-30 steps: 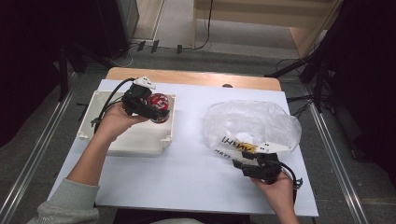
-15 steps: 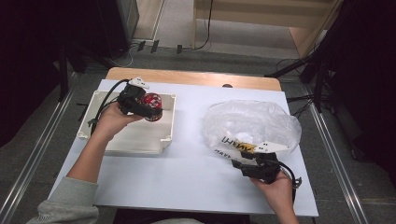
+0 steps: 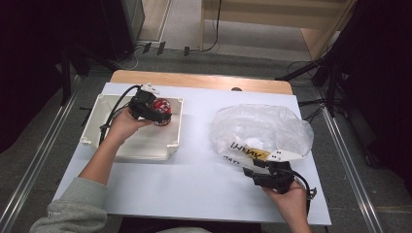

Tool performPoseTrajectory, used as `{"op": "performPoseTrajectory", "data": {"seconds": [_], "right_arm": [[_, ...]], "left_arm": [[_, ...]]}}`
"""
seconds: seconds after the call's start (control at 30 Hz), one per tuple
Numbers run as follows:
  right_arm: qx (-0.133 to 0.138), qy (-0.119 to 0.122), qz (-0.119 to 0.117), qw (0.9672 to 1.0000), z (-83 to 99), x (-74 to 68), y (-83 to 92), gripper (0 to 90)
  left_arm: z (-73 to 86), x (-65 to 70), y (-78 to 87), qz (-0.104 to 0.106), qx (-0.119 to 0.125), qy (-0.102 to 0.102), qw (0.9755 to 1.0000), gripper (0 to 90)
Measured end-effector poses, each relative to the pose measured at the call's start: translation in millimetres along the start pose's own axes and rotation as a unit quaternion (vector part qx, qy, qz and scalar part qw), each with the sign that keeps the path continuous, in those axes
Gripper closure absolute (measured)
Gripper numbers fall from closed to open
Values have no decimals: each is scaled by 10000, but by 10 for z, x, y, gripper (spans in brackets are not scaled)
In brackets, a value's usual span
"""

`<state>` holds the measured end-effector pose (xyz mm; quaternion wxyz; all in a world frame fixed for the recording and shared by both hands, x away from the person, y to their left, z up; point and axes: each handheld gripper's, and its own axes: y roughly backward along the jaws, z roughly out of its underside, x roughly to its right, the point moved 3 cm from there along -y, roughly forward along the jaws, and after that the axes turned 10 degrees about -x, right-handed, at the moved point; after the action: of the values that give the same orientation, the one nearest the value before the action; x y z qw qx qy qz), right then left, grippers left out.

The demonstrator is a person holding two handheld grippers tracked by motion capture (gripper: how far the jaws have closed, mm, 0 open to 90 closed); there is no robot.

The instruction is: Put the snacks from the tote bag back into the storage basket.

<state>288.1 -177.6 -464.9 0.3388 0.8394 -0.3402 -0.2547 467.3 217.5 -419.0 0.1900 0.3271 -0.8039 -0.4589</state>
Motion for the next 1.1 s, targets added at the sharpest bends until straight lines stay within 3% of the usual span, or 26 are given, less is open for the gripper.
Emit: {"op": "performPoseTrajectory", "data": {"seconds": [0.73, 1.1], "right_arm": [[-14, -121, 78, 9999, 88, -2, 58, 462], [-34, -107, 76, 9999, 95, 0, 61, 461]], "left_arm": [[-47, -32, -291, -190, 39, -25, 9998, 261], [-14, -29, -394, -67, -92, -62, 9999, 260]]}}
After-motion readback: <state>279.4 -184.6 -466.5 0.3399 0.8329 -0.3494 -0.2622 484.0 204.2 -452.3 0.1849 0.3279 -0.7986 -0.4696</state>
